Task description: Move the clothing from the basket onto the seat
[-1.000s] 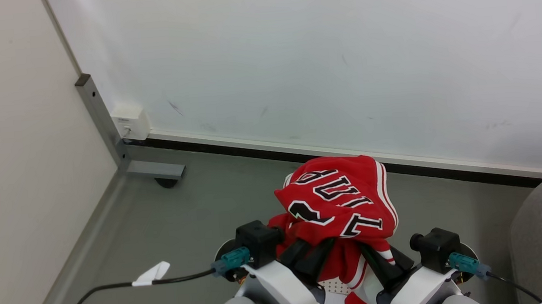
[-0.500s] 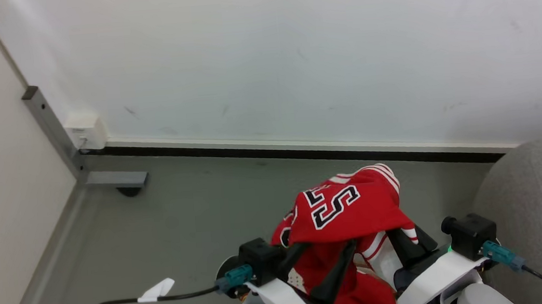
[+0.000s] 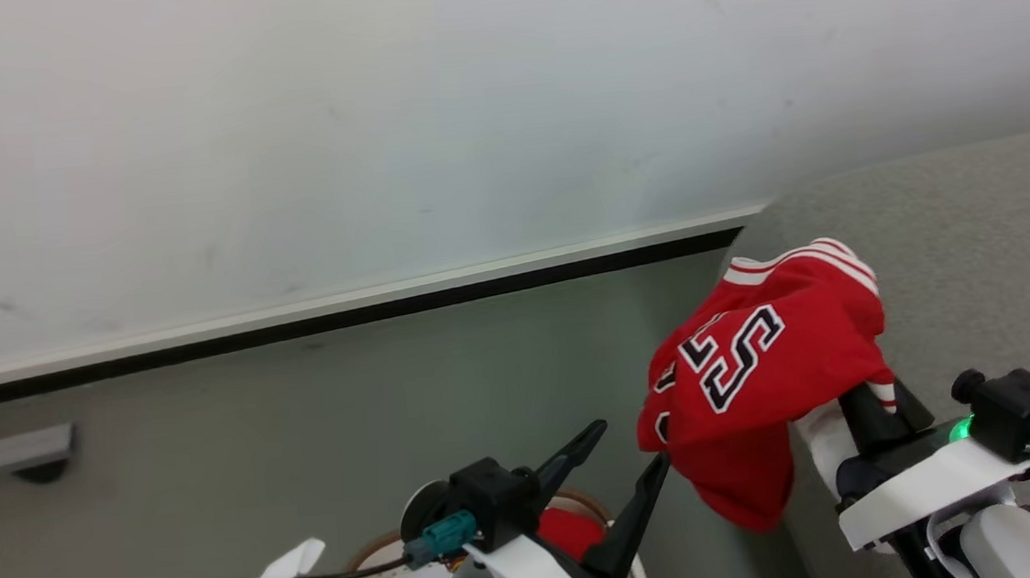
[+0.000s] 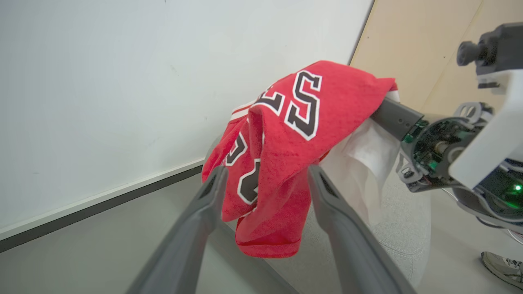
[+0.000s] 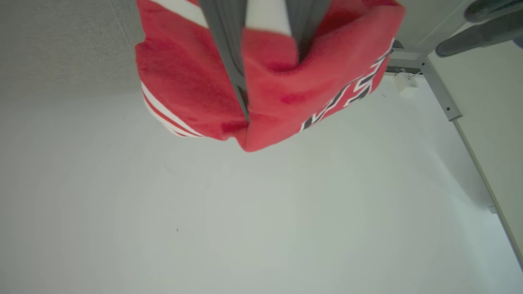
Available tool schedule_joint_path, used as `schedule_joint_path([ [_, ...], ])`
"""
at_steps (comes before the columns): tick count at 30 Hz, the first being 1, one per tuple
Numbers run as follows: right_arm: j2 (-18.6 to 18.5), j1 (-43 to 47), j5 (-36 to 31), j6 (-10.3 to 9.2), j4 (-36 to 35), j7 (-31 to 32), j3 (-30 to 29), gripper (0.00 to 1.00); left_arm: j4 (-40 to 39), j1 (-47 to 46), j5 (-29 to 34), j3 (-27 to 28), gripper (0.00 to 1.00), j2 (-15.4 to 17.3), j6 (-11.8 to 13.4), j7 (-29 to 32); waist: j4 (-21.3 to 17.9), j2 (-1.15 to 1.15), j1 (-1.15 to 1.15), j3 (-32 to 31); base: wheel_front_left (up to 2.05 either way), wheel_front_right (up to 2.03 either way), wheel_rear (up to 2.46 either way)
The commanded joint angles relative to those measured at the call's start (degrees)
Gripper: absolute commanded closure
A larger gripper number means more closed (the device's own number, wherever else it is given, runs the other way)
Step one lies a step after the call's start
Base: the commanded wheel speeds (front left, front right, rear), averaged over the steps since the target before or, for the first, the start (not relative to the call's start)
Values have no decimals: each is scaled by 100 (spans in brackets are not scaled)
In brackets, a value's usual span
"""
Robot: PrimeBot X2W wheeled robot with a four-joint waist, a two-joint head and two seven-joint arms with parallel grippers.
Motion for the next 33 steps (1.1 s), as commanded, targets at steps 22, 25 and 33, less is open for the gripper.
schedule_joint_path([
  [22, -163, 310, -146, -12, -778, 0, -755, 100, -94, -166, 679, 357, 0, 125, -69, -11, -1587, -1, 0, 384, 0, 0, 0],
  [25, -277, 44, -170, -12, -750, 0, -772, 100, -74, -238, 714, 369, 0, 104, -78, -10, -1530, -1, 0, 508, 0, 0, 0],
  [33, -771, -1326, 64, -12, -266, 0, -994, 100, -88, -636, 852, 285, 0, 216, -92, -5, -1137, -1, 0, 1392, 0, 0, 0],
])
